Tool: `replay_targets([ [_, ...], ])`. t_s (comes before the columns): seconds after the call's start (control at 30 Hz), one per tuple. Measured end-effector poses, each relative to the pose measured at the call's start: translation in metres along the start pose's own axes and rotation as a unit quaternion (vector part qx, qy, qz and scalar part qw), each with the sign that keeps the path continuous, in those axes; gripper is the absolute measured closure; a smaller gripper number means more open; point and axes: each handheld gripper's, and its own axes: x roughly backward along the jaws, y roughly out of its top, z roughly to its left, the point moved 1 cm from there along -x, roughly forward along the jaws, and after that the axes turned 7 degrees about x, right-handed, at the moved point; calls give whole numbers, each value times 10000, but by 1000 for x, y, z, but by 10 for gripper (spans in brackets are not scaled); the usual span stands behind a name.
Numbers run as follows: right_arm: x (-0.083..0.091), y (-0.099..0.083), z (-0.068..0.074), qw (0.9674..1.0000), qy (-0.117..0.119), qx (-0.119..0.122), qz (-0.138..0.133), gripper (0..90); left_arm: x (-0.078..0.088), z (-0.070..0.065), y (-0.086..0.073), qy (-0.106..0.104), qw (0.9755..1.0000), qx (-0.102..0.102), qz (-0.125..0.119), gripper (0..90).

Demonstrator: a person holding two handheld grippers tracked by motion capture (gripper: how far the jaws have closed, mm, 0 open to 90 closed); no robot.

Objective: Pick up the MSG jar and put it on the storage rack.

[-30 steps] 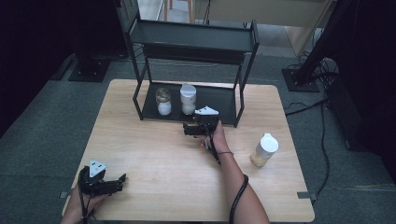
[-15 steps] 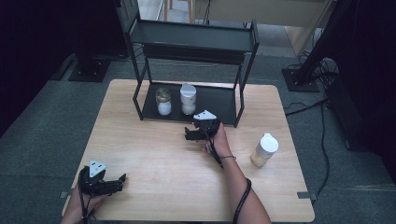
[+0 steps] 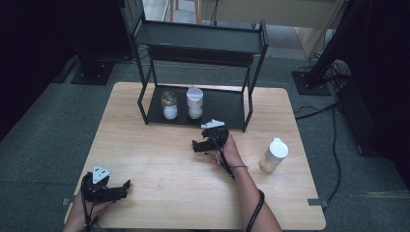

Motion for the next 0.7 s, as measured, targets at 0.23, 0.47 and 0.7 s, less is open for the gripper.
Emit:
replay_targets([
  [0.23, 9, -8, 5, 10000, 47, 53, 9, 0, 0, 0, 0, 0, 10000, 0, 3, 4],
  [0.47, 22, -21, 13, 9998, 132, 153, -18, 0, 0, 0, 0, -2, 10000, -1, 0, 3],
  [0.7, 37, -35, 21, 9997, 159, 193, -16, 0, 0, 0, 0, -1, 10000, -12, 8, 3],
])
